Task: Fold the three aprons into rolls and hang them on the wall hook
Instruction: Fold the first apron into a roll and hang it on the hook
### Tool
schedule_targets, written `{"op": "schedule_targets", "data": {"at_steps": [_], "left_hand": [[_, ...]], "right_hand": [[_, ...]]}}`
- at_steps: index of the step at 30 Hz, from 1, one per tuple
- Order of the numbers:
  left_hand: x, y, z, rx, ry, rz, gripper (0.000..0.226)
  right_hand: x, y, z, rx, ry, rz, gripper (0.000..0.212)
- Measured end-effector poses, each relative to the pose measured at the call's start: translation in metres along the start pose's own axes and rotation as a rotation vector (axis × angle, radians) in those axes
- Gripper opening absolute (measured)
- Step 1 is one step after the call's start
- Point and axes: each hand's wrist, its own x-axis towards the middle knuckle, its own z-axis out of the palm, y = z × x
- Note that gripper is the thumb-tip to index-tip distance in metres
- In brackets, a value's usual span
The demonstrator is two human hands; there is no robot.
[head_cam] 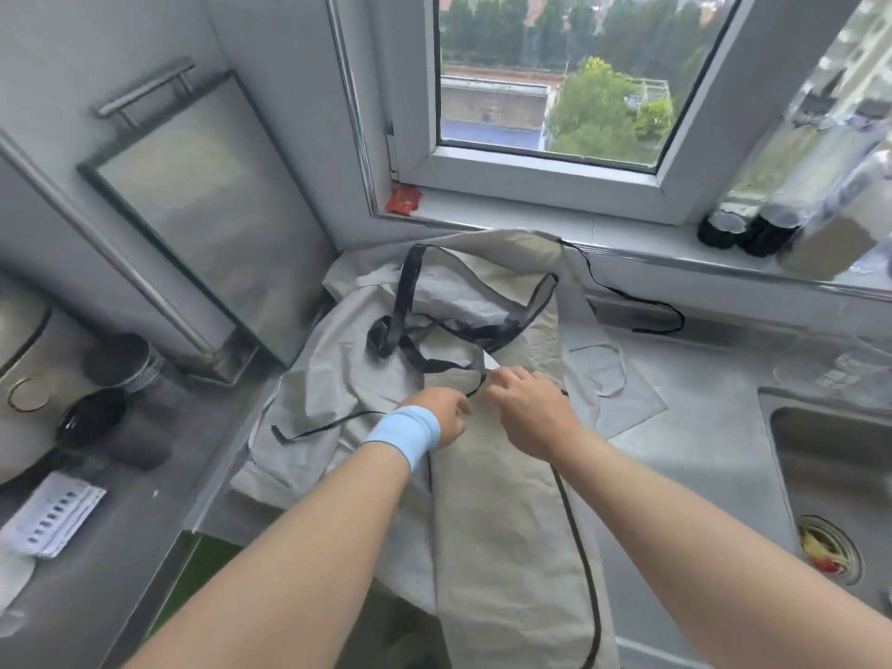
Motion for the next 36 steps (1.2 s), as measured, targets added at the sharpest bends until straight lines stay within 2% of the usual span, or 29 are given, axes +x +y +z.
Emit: {"op": "schedule_targets", "data": {"at_steps": [2, 4, 8, 11, 13, 16, 18, 19, 21, 23, 27, 30, 32, 34, 36], "left_hand": [[0.025, -0.016, -0.016, 0.012, 0.040, 0.013, 0.033], [0.039, -0.025, -0.023, 0.016, 0.057, 0.020, 0.032], [0.061, -0.041, -0.022, 0.125, -0.084, 0.040, 0.041], [0.073, -0.044, -0.014, 0.201, -0.136, 0.040, 0.040], [0.080, -0.043, -0.009, 0.270, -0.140, 0.043, 0.031], [0.088, -0.041, -0.009, 0.274, -0.174, 0.030, 0.032], [0.093, -0.040, -0.013, 0.138, -0.200, 0.019, 0.026], [0.094, -0.037, -0.016, 0.010, -0.210, 0.013, 0.019], [0.093, -0.027, -0.024, -0.329, -0.228, -0.029, 0.007], [0.093, -0.015, -0.030, -0.609, -0.206, -0.057, 0.008], [0.090, 0.017, -0.033, -0.908, -0.243, -0.036, 0.006], [0.090, 0.038, -0.024, -1.141, -0.224, -0.088, 0.015], [0.086, 0.043, -0.011, -1.068, -0.234, -0.135, 0.018], [0.081, 0.040, -0.002, -0.811, -0.366, -0.100, 0.013], [0.084, 0.031, -0.007, -0.531, -0.425, -0.054, 0.023]], "right_hand": [[0.030, 0.001, 0.002, -0.064, -0.048, -0.048, 0.046], [0.041, 0.009, 0.006, -0.138, -0.139, 0.066, 0.054], [0.053, 0.024, 0.021, -0.280, -0.333, 0.357, 0.040], [0.056, 0.034, 0.028, -0.181, -0.298, 0.477, 0.037], [0.059, 0.035, 0.026, -0.217, -0.175, 0.413, 0.025], [0.063, 0.028, 0.026, -0.198, -0.148, 0.154, 0.034], [0.064, 0.021, 0.026, -0.185, -0.168, -0.013, 0.032], [0.065, 0.019, 0.025, -0.185, -0.161, -0.039, 0.027], [0.065, 0.023, 0.027, -0.196, -0.164, -0.048, 0.020], [0.063, 0.035, 0.032, -0.216, -0.173, -0.067, 0.022], [0.055, 0.068, 0.029, -0.199, -0.132, -0.006, 0.020], [0.051, 0.084, 0.019, -0.160, -0.172, 0.026, 0.011], [0.049, 0.091, 0.019, -0.077, -0.241, 0.038, 0.017], [0.048, 0.097, 0.022, 0.022, -0.256, 0.025, 0.026], [0.051, 0.099, 0.021, 0.099, -0.215, 0.031, 0.036]]}}
